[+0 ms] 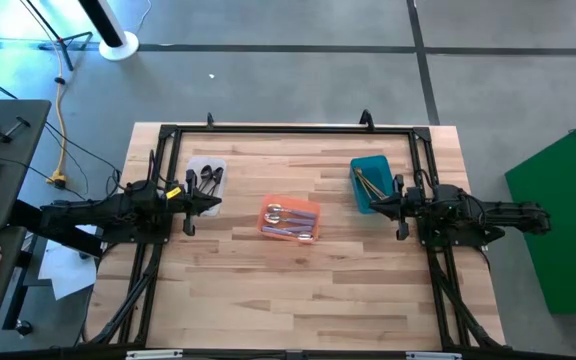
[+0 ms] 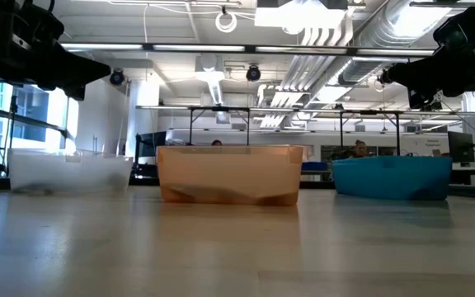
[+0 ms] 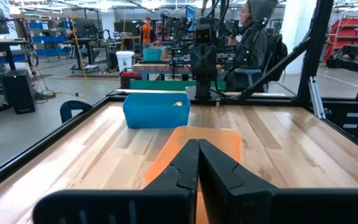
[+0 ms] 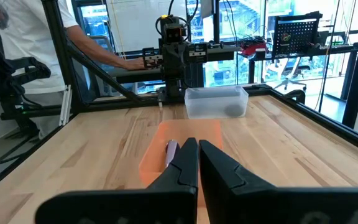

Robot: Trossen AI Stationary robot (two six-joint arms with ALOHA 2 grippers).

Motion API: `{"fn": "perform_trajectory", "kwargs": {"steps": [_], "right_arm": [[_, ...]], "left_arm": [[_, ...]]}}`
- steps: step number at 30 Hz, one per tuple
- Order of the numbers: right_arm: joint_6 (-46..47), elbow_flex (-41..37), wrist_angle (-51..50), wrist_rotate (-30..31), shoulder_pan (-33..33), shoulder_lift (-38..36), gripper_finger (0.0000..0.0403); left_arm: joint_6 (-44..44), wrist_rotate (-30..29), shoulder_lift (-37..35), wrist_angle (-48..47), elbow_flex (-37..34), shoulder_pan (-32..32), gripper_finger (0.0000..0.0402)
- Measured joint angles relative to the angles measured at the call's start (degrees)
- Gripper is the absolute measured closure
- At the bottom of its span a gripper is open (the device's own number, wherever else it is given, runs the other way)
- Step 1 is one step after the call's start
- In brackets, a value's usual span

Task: Sort silverware by color (type)
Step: Return to Home Position

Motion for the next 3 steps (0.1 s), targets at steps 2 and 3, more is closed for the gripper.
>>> {"fn": "perform_trajectory", "kwargs": {"steps": [2, 3], "right_arm": [[0.0, 0.0, -0.01, 0.0, 0.01, 0.01, 0.0402], [0.0, 0.0, 0.0, 0.0, 0.0, 0.01, 0.0402]], "left_arm": [[0.0, 0.01, -0.02, 0.0, 0.0, -0.01, 0.0401], [0.02, 0.02, 0.0, 0.0, 0.0, -0.01, 0.0401]]}}
